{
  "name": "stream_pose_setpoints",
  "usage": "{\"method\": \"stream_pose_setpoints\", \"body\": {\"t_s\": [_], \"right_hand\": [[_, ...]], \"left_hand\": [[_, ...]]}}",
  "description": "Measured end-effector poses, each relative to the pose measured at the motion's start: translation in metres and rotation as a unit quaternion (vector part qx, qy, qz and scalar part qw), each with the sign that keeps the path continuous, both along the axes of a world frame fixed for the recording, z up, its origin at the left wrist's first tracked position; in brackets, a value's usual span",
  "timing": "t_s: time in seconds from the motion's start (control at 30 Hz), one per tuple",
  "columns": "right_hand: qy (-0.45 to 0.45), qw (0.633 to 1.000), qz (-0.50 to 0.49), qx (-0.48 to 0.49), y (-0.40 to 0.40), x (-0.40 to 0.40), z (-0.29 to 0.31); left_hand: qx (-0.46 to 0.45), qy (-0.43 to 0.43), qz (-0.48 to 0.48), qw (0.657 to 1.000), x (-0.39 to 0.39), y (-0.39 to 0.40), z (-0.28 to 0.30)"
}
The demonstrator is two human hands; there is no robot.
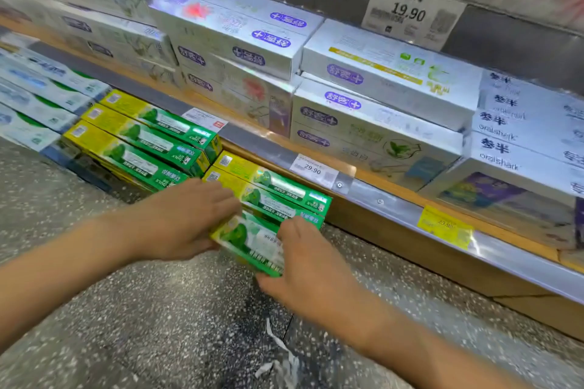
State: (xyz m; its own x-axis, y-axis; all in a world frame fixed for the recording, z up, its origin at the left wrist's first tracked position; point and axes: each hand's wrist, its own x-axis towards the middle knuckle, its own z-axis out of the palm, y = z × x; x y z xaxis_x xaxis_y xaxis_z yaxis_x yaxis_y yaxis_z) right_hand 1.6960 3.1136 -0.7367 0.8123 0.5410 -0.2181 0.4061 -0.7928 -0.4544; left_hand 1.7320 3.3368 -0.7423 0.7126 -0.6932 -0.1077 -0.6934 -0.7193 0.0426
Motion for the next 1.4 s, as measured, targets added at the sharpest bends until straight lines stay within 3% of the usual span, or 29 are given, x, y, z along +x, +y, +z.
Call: {"method": "stream_pose_setpoints", "body": {"t_s": [0.17, 0.33, 0.6, 0.97, 1.1, 1.2, 1.23, 1.27, 1.3, 1.33, 1.37, 1.4], "right_hand": [[-0.098, 0.993, 0.013, -0.068, 0.018, -0.008, -0.055], [-0.128, 0.987, -0.024, -0.096, 0.022, 0.005, -0.078], [-0.182, 0.976, -0.052, -0.105, 0.028, 0.003, -0.092], [-0.144, 0.972, -0.065, -0.173, 0.037, 0.002, -0.09], [-0.152, 0.972, -0.087, -0.155, 0.026, 0.003, -0.084], [-0.146, 0.971, -0.1, -0.158, 0.016, 0.004, -0.077], [-0.145, 0.972, -0.101, -0.157, 0.013, 0.002, -0.078], [-0.141, 0.972, -0.097, -0.158, 0.011, 0.0, -0.081], [-0.141, 0.973, -0.094, -0.157, 0.009, 0.001, -0.083], [-0.146, 0.973, -0.092, -0.153, 0.008, 0.001, -0.084], [-0.145, 0.974, -0.09, -0.15, 0.007, 0.0, -0.085], [-0.15, 0.974, -0.088, -0.145, 0.006, -0.002, -0.087]], "left_hand": [[0.06, 0.02, 0.016, 0.998, -0.015, 0.011, -0.044], [0.129, 0.074, 0.07, 0.986, 0.003, -0.002, -0.056], [0.099, -0.016, 0.038, 0.994, 0.005, -0.006, -0.067], [0.085, -0.088, 0.04, 0.992, 0.005, -0.008, -0.079], [0.045, -0.066, 0.051, 0.996, 0.006, -0.016, -0.075], [-0.045, -0.132, 0.115, 0.983, -0.013, -0.012, -0.073], [-0.134, -0.159, 0.217, 0.954, -0.03, -0.008, -0.077], [-0.258, -0.163, 0.36, 0.882, -0.049, 0.0, -0.088], [-0.389, -0.122, 0.504, 0.761, -0.063, 0.009, -0.099], [-0.51, -0.021, 0.6, 0.616, -0.071, 0.013, -0.102], [-0.615, 0.068, 0.634, 0.465, -0.075, 0.016, -0.104], [-0.665, 0.131, 0.635, 0.372, -0.071, 0.019, -0.11]]}}
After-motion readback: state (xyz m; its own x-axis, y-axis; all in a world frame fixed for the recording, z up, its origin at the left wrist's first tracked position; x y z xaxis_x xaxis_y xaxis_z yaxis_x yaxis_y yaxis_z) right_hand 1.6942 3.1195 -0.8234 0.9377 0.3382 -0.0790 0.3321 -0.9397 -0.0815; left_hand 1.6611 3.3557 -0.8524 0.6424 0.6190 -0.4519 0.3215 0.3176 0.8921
